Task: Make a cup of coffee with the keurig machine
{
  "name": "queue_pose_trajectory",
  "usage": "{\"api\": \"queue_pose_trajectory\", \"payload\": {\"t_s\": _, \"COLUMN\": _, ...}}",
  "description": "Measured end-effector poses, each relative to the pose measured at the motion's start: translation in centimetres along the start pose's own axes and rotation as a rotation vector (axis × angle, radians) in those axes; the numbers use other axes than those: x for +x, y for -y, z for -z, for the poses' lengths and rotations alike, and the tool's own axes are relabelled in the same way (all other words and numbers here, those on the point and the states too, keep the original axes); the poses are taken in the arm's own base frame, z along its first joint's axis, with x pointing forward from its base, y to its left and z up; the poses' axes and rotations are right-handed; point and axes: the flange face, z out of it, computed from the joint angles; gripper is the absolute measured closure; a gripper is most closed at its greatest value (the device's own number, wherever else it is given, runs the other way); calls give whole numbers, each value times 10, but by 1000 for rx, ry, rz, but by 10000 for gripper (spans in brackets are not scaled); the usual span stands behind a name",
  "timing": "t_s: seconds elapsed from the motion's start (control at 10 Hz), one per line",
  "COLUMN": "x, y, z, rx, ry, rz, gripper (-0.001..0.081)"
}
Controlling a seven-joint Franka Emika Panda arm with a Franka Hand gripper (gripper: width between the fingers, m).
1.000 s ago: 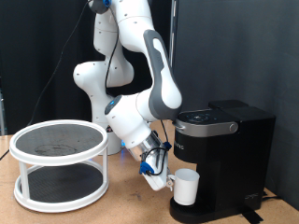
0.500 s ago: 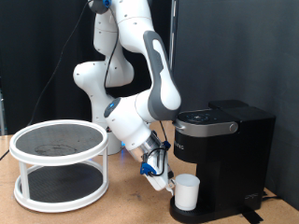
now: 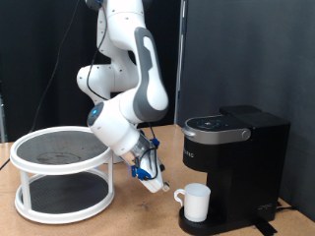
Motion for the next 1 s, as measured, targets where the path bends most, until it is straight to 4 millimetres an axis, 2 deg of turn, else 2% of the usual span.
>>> {"api": "queue_pose_trajectory", "payload": {"t_s": 0.2, "x": 2, "y": -3, "z": -3, "rx": -15, "ry": -18, "rz": 3, "gripper": 72}}
{"api": "queue_pose_trajectory", "payload": {"t_s": 0.4, "x": 1, "y": -24, "z": -3, "rx": -122, "ry": -24, "rz": 37, "gripper": 72}}
{"api": "queue_pose_trajectory", "payload": {"t_s": 0.7, "x": -11, "y": -59, "z": 13, "rx": -270, "ry": 26, "rz": 87, "gripper": 72}}
{"api": "queue_pose_trajectory", "payload": {"t_s": 1.0, "x": -19, "y": -88, "z": 31, "rx": -335, "ry": 28, "rz": 132, "gripper": 72}}
